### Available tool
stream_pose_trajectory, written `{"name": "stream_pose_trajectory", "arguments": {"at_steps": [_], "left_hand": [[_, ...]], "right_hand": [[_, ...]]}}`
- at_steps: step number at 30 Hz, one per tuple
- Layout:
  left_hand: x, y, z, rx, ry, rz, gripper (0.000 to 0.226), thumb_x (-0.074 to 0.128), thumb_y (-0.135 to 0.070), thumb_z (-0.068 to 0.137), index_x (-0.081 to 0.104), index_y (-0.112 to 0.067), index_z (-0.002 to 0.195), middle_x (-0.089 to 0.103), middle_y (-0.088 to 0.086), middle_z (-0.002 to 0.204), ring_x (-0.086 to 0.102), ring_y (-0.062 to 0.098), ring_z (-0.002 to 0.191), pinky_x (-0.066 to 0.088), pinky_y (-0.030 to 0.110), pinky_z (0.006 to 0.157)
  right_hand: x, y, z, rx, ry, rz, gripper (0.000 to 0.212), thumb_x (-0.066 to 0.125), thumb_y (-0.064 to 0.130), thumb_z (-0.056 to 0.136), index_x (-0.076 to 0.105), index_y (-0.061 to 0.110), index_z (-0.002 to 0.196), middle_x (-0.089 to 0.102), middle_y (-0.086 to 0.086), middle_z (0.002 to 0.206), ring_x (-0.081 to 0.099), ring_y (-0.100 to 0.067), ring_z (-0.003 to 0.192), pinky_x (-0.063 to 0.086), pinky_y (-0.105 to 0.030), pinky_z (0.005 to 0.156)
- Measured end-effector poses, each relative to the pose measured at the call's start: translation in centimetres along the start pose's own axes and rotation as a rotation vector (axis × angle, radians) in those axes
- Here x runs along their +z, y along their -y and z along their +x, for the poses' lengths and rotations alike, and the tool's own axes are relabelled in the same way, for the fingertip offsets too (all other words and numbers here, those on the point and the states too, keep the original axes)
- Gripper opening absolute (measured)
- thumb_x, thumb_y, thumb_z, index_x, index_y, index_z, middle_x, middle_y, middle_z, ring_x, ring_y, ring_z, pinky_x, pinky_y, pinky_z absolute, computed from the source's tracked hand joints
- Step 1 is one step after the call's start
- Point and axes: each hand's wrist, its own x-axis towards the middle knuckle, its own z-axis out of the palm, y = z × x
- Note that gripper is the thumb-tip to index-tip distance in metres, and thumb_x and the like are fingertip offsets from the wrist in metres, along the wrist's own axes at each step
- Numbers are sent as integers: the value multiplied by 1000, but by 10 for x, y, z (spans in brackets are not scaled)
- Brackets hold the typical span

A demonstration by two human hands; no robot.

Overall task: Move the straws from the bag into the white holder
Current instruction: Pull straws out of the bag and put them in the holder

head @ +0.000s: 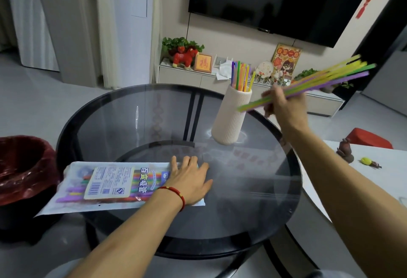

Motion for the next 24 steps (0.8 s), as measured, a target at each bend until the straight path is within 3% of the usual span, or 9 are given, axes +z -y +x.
{"name": "stream_pose_trajectory", "arguments": {"at_steps": [3,6,9,11,14,17,21,22,24], "left_hand": [[-2,0,2,-4,-19,-93,49,38,-50,100,40,-26,143,40,9,146,28,30,142,5,62,120],[-4,1,1,-8,-39,-136,51,39,-50,100,40,-26,144,41,9,147,26,29,143,4,59,121],[-5,0,0,-8,-33,-140,51,39,-49,100,39,-26,145,38,8,149,24,29,144,2,58,122],[-6,0,0,-10,-20,-141,51,39,-48,100,38,-27,146,36,9,151,22,29,145,1,58,122],[-7,0,0,-12,-10,-150,50,39,-47,100,37,-27,146,33,9,153,19,30,146,0,57,122],[-8,1,1,-8,-9,-148,50,38,-46,100,37,-28,146,32,8,154,19,30,145,1,57,122],[-8,3,2,-9,0,-148,49,38,-47,100,37,-28,145,31,8,155,18,31,146,2,57,122],[-8,4,2,-9,2,-146,50,38,-47,100,37,-28,145,30,8,156,18,31,146,2,57,122],[-8,5,2,-9,7,-144,50,38,-47,99,36,-28,146,30,7,156,19,31,146,3,58,122]], "right_hand": [[6,24,33,-59,-129,-7,33,56,21,101,68,17,70,64,-4,55,61,-14,41,56,-31,43],[17,35,56,-66,-145,-124,31,56,23,103,69,12,77,67,-6,60,63,-10,42,57,-27,46],[32,32,69,-16,-85,-321,32,56,21,101,72,-3,88,70,-15,70,63,-7,39,50,-19,40],[42,31,72,55,-9,-410,31,59,20,99,72,-8,96,73,-22,83,66,-11,42,52,-20,39],[56,31,74,211,132,-504,25,63,19,96,70,-5,102,73,-19,82,70,-20,51,61,-30,49],[62,33,76,322,181,-516,35,67,34,96,67,0,103,67,-12,79,64,-19,55,53,-26,46],[63,42,83,247,13,-370,41,73,50,88,64,10,82,69,-9,86,67,-23,76,57,-37,68],[63,45,84,192,-44,-306,39,75,48,86,65,10,92,72,-11,97,69,-25,86,59,-39,77],[61,53,84,47,-137,-217,55,79,40,86,57,13,128,66,-10,121,65,-23,103,56,-36,90]]}}
